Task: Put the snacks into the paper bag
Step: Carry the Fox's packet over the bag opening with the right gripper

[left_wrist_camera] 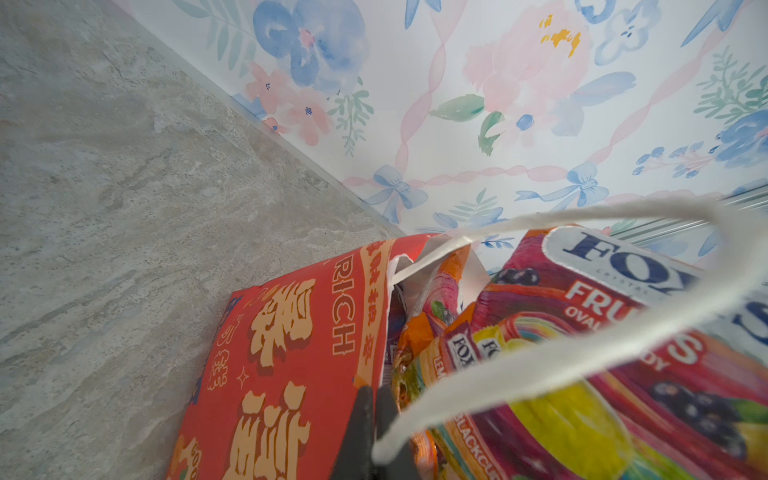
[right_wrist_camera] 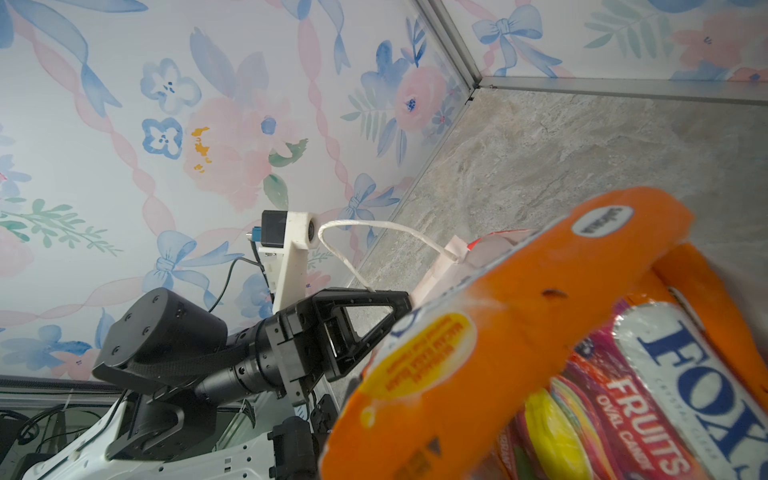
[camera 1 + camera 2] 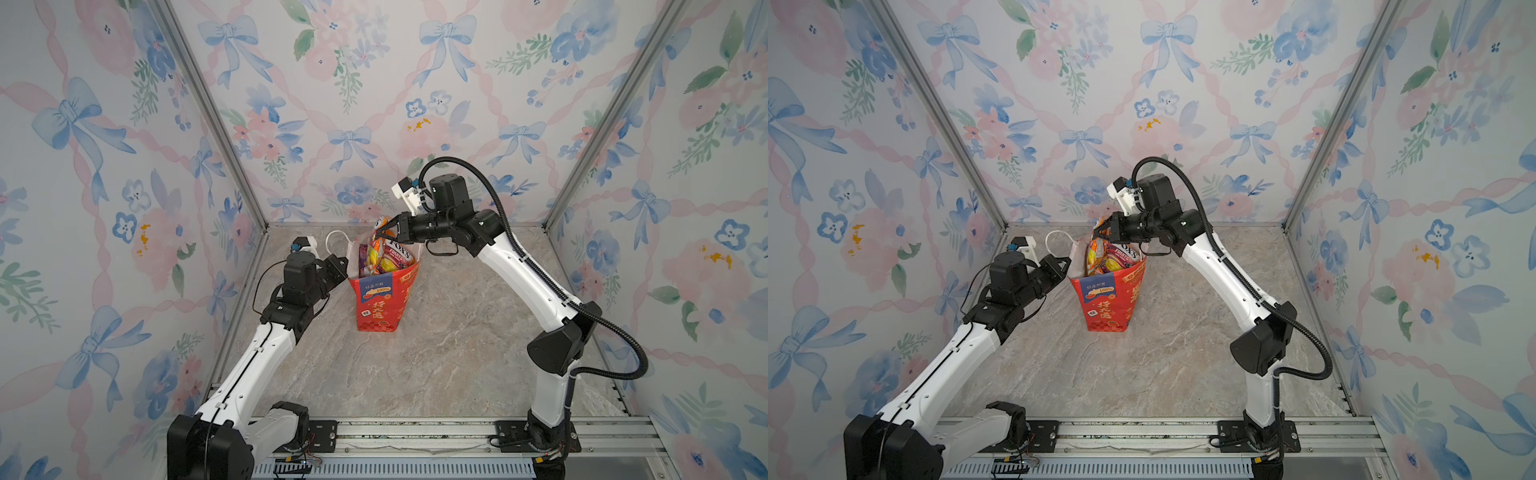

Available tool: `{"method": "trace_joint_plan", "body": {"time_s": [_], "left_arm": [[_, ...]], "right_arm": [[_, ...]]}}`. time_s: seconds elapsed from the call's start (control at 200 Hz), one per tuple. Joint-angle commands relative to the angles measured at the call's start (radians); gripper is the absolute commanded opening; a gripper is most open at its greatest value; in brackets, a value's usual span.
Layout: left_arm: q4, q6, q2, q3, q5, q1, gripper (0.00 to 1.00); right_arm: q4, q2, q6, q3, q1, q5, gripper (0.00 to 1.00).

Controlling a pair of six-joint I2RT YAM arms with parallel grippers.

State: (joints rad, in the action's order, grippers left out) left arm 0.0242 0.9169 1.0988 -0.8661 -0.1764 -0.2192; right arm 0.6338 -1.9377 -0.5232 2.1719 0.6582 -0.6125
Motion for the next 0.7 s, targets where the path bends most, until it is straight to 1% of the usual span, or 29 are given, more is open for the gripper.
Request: {"method": "trace_joint_plan", "body": {"time_s": [0.0,0.415,0.575,0.695], "left_arm": [[-0.03,-0.007,0.007,-0.011,-0.002,0.009,0.0],[-0.03,-0.007,0.003,-0.011,0.001,0.009,0.0],[-0.03,-0.006,0.005,-0.013,0.001,0.01,0.0],[-0.031,-0.006,0.006,-0.014,0.001,0.009,0.0]], "right_arm": [[0.006,-0.013,-0.008,-0.026,0.011,-0.007,0.0],[0.053,-0.017,-0.018,-0.099,0.002,0.047,0.0],[0.045,-0.012,-0.034,-0.126,-0.017,0.035,0.0],[0.047,-0.014,-0.037,-0.116,-0.02,0.016,0.05]]}}
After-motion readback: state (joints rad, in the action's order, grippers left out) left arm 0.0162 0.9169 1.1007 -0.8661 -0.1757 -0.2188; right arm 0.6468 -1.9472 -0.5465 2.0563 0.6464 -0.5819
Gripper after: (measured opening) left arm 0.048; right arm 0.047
